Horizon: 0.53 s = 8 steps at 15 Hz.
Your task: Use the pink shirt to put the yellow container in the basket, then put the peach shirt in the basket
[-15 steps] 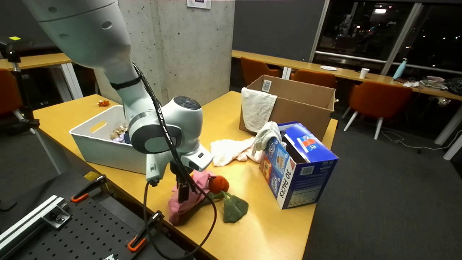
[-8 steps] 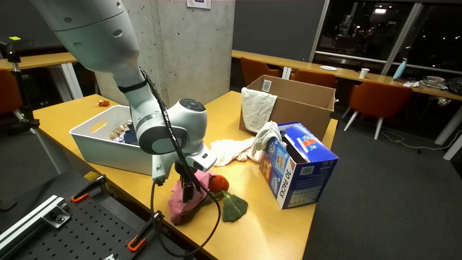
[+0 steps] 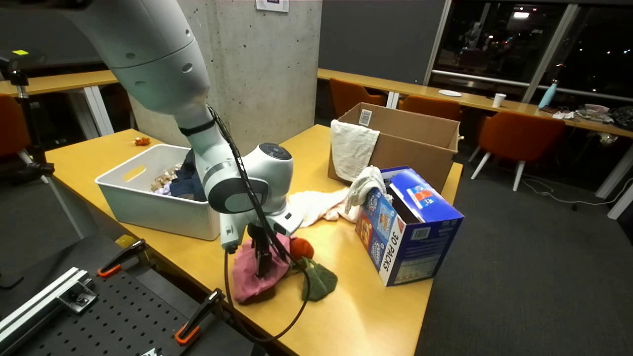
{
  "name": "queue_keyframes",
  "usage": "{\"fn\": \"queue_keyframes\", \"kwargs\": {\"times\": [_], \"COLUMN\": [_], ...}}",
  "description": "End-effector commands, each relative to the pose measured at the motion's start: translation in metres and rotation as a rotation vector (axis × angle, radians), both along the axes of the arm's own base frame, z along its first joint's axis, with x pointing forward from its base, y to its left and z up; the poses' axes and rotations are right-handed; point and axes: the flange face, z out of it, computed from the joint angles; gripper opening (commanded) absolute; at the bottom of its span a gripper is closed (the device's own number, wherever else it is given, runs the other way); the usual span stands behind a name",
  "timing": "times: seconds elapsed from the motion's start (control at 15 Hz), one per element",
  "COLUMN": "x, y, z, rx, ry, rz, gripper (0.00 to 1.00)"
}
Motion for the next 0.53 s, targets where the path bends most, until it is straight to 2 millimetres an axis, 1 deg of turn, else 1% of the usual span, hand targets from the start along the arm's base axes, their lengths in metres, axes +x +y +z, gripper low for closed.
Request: {"fn": "queue_keyframes", "kwargs": {"times": [0.0, 0.13, 0.2, 0.27, 0.33, 0.4, 0.47], "x": [0.0147, 0.0187, 0.0202, 0.0217, 0.023, 0.0239, 0.0245], "y": [-0.001, -0.0012, -0.0012, -0.001, -0.0013, -0.0014, -0.0018], "z": [-0.0113, -0.0145, -0.0155, -0.0152, -0.0148, -0.0141, -0.0133], "rx": [0.017, 0.017, 0.018, 0.02, 0.021, 0.023, 0.024], "ry": [0.02, 0.021, 0.023, 0.026, 0.026, 0.026, 0.026], "rz": [0.0, 0.001, 0.002, 0.003, 0.002, 0.001, 0.001], "gripper": [1.0, 1.0, 0.94, 0.74, 0.7, 0.68, 0.6]}}
